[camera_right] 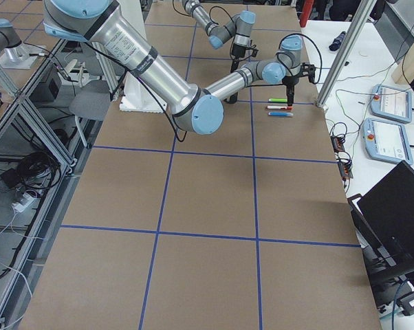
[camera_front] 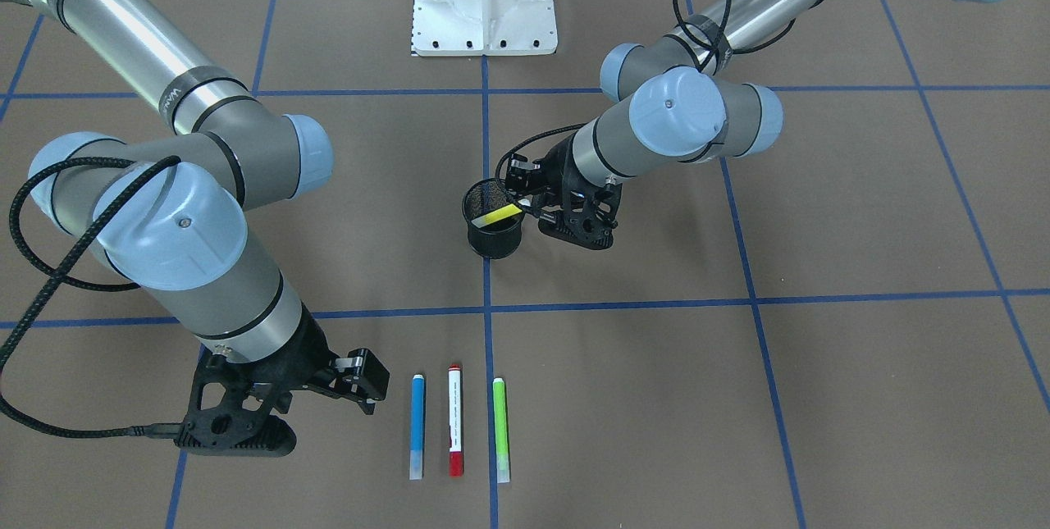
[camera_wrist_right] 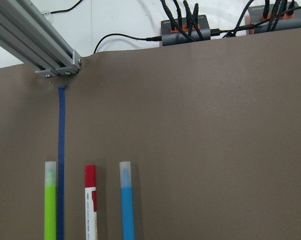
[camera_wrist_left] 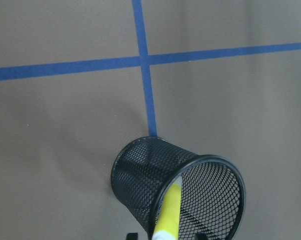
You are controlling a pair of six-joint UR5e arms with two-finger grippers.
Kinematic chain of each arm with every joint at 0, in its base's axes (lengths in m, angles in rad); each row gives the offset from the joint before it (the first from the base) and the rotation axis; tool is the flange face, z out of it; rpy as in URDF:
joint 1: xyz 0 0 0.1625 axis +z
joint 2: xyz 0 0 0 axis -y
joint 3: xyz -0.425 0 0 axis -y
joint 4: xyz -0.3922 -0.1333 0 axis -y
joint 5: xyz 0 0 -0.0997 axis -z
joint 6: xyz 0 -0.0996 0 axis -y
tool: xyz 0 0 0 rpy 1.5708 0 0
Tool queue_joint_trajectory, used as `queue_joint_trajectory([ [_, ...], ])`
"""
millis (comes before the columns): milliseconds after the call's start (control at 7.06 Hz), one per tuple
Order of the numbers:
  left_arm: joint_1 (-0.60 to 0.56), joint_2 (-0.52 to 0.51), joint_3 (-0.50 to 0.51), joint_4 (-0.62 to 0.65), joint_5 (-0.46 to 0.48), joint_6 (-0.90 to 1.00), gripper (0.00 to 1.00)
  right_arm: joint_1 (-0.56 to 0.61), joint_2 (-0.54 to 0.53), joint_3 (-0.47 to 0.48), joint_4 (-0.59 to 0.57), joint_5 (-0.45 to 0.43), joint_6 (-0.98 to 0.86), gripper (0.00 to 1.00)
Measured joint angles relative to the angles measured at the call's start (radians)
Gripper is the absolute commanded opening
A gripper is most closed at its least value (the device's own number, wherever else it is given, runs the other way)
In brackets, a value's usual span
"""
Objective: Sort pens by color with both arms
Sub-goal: 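Lower the left gripper onto the yellow highlighter and close on it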
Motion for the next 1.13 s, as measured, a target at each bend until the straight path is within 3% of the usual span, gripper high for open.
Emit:
queue_joint_trajectory([
  [425,-0.002,-0.003,0.000,0.000,0.020,-0.003,0.43,-0.001,-0.005,0.001,0.002,-0.002,-0.006,1.00],
  [850,-0.003,-0.003,0.001,-0.001,0.044,-0.003,0.37,-0.004,-0.005,0.002,0.002,-0.003,-0.011,1.00],
  [1133,-0.003,-0.003,0.001,0.000,0.045,-0.005,0.24,-0.010,-0.005,0.002,0.002,-0.005,-0.010,1.00],
])
